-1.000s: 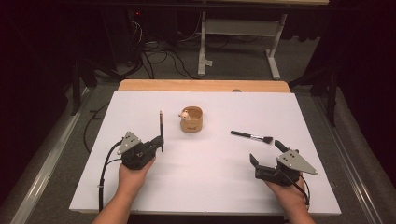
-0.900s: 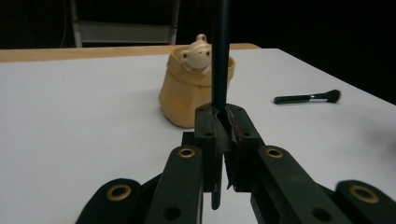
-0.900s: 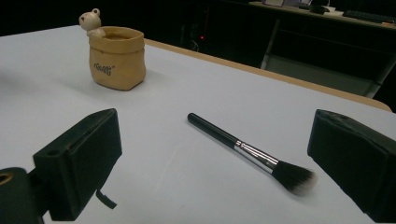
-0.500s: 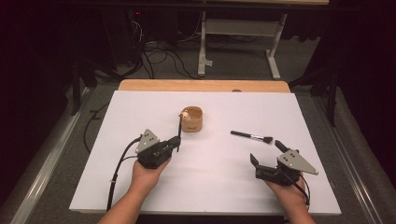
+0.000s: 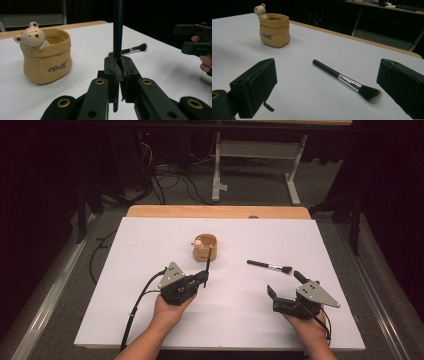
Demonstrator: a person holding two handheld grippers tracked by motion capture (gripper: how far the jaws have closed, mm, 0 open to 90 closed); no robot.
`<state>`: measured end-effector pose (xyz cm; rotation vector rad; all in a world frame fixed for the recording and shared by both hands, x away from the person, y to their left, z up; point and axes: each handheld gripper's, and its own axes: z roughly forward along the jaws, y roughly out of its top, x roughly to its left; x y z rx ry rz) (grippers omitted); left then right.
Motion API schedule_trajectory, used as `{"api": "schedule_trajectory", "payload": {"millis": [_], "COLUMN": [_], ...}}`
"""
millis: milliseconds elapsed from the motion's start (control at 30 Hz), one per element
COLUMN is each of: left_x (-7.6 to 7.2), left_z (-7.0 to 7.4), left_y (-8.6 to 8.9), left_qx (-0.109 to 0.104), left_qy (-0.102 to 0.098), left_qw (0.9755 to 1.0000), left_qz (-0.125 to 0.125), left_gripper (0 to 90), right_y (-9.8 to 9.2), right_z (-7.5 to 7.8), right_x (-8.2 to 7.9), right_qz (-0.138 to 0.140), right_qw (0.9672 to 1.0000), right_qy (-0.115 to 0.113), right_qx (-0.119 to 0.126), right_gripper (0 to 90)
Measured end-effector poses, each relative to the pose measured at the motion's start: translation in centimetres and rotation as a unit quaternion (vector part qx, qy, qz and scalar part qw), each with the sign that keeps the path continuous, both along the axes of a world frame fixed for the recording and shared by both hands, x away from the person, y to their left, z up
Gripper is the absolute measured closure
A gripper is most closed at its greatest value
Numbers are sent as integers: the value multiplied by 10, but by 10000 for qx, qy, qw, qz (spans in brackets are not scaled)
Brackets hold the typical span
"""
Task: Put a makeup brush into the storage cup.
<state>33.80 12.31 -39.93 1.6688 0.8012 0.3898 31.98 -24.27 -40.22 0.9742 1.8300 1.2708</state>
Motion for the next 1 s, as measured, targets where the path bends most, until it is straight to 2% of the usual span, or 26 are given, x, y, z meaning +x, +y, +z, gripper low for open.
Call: {"api": "schedule_trajectory", "payload": {"millis": [67,133,333,500,700,1000], "left_x": [0,0,0,1,2,3], "left_z": [0,0,-1,-2,-4,-8], "left_y": [0,1,4,6,8,9], "left_qx": [-3,5,-61,-83,-120,-101], "left_qy": [-3,-10,-23,-11,22,22], "left_qw": [10000,10000,10000,10000,9999,9999], "left_qz": [-8,1,-20,-34,8,-11], "left_gripper": [843,843,843,843,844,844], "right_y": [1,2,10,25,46,66], "right_z": [1,6,24,35,40,44], "right_x": [1,1,8,16,27,38], "right_qz": [39,19,90,247,470,682], "right_qw": [10000,10000,9998,9996,9989,9975], "right_qy": [-12,-25,-22,-52,-14,-133], "right_qx": [46,-21,172,81,89,112], "right_gripper": [44,44,55,67,78,104]}}
